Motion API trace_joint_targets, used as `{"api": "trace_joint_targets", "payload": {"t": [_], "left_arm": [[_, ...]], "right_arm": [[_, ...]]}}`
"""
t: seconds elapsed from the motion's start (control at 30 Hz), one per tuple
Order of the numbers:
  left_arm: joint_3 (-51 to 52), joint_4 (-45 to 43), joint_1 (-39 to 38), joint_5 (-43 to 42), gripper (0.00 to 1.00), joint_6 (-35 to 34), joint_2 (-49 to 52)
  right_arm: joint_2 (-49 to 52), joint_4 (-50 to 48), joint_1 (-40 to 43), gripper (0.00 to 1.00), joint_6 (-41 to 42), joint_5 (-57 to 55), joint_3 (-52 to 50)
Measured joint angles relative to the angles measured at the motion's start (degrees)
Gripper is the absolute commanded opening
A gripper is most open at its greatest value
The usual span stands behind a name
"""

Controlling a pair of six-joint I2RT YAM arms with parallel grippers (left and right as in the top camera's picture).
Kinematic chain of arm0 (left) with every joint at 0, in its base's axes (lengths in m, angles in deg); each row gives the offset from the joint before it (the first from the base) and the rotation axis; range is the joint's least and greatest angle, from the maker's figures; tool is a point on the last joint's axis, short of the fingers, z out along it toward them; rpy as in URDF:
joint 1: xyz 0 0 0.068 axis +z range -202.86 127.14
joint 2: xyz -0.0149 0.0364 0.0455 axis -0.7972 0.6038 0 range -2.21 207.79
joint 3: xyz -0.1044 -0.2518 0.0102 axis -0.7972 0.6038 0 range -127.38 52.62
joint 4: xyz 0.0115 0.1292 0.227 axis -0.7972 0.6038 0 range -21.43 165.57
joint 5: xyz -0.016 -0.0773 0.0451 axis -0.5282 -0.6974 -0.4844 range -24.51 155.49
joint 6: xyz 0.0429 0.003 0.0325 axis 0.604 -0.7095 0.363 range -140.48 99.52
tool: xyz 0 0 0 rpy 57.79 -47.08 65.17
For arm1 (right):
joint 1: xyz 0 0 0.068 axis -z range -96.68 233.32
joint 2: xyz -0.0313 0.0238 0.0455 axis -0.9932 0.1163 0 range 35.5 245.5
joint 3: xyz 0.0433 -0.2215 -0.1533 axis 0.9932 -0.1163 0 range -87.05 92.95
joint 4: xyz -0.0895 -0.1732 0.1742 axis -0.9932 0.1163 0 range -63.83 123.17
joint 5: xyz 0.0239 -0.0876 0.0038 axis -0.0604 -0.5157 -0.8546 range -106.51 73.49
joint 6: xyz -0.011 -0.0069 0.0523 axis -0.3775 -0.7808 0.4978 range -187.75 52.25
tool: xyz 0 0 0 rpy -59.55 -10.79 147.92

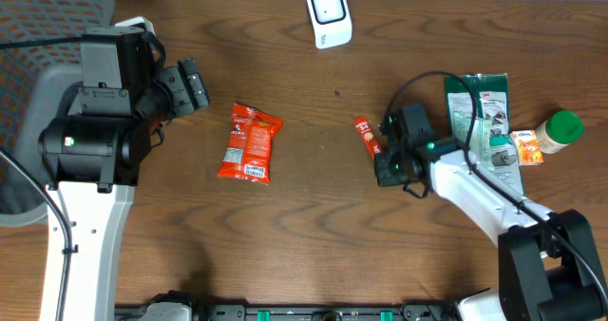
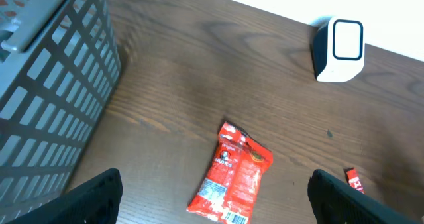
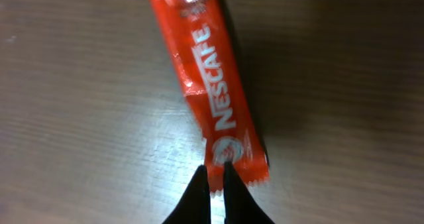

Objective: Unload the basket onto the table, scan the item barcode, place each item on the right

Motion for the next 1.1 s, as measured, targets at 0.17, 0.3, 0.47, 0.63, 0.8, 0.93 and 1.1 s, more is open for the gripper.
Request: {"api": "trace_joint_targets", "payload": {"t": [0.17,0.3,0.47,0.63,0.8,0.93,1.1], "left_arm": [[0.00,0.00,0.00,0.02,0.90,0.00,0.00],[0.00,0.00,0.00,0.00,0.90,0.00,0.00],[0.00,0.02,0.00,0.02,0.90,0.00,0.00],[-0.02,0.00,0.00,0.00,0.90,0.00,0.00],[0.00,0.00,0.00,0.02,0.90,0.00,0.00],[-0.02,0.00,0.00,0.02,0.90,0.00,0.00],[0.00,0.00,0.00,0.00,0.90,0.00,0.00]], "right_arm": [[-0.61,-8.63,0.00,0.06,2.05,-0.02,-6.23],[-0.81,-7.32,0.00,0.07,2.64,-0.04,-6.21],[-0.87,2.95,0.00,0.20,2.40,-0.11,-1.81],[-1.20,13.38,0.00,0.45,-0.11,-0.20,9.70],[-1.86,17.66,0.00,0.59,-4.00,-0.17,15.85],[-1.55,17.68,0.02,0.62,-6.51,-0.26,16.24],[1.77,16.28,0.00,0.56,-8.35,-0.42,16.24]]}}
